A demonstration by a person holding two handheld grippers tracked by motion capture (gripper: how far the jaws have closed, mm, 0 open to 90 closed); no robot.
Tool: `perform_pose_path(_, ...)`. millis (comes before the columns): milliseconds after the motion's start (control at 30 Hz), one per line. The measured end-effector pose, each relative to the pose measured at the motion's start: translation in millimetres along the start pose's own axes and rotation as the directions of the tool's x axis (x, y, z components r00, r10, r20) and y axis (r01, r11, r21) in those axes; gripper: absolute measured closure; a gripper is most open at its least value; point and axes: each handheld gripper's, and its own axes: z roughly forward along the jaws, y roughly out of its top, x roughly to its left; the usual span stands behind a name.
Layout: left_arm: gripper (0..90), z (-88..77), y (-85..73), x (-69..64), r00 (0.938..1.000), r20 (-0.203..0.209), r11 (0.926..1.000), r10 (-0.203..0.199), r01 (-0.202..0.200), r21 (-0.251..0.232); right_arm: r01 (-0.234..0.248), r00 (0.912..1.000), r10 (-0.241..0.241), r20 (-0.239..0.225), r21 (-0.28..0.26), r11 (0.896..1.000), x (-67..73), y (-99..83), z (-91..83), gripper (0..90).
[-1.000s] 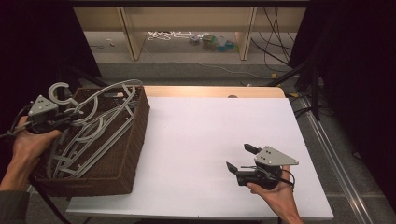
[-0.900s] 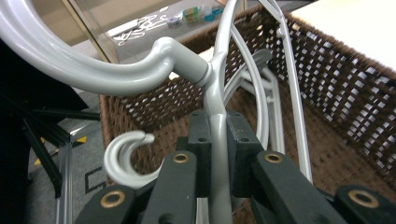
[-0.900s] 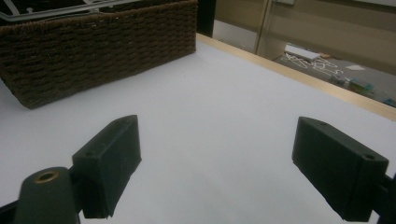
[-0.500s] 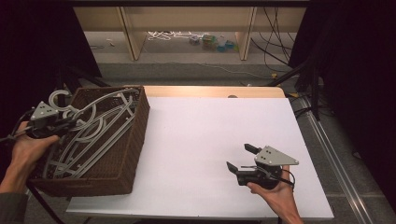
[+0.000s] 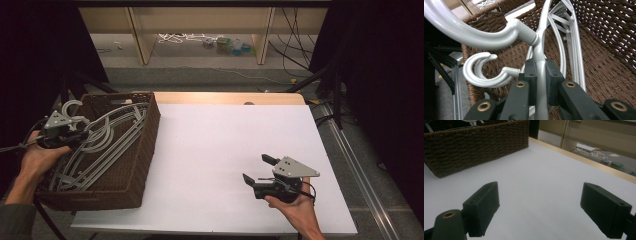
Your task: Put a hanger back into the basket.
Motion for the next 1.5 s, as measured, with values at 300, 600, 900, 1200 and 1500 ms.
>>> perform_pose_path(300, 81.6, 4.9, -2.3, 1.9, 0.9991, 0.017, 0.9991, -0.038, 0.038, 0.018, 0.005, 1.0, -0.005, 0.001, -0.001, 1.0, -0.2, -0.8, 0.6, 16.4)
perform_pose_path(600, 81.3, 28.1, -5.8, -6.3, 0.996, 0.032, 0.9891, -0.083, 0.079, 0.124, -0.001, 1.0, 0.001, -0.001, 0.002, 1.0, -0.1, -0.7, 0.8, 16.4)
perform_pose_path(900, 77.2, 30.0, -9.3, -4.3, 0.992, 0.016, 0.9844, -0.125, 0.122, 0.127, 0.0, 1.0, 0.0, 0.0, 0.01, 1.0, -1.1, -1.3, 0.4, 16.4)
perform_pose_path(1200, 58.7, 16.1, -5.6, 2.4, 0.9797, -0.022, 0.9736, -0.199, 0.201, 0.109, -0.001, 1.0, 0.001, -0.002, 0.012, 1.0, -0.8, -1.5, 0.6, 16.5)
perform_pose_path(1500, 33.9, -14.9, 14.3, -12.0, 0.9539, -0.038, 0.953, -0.298, 0.295, -0.071, -0.005, 1.0, 0.005, 0.0, 0.004, 1.0, -0.6, -1.2, 0.5, 16.4)
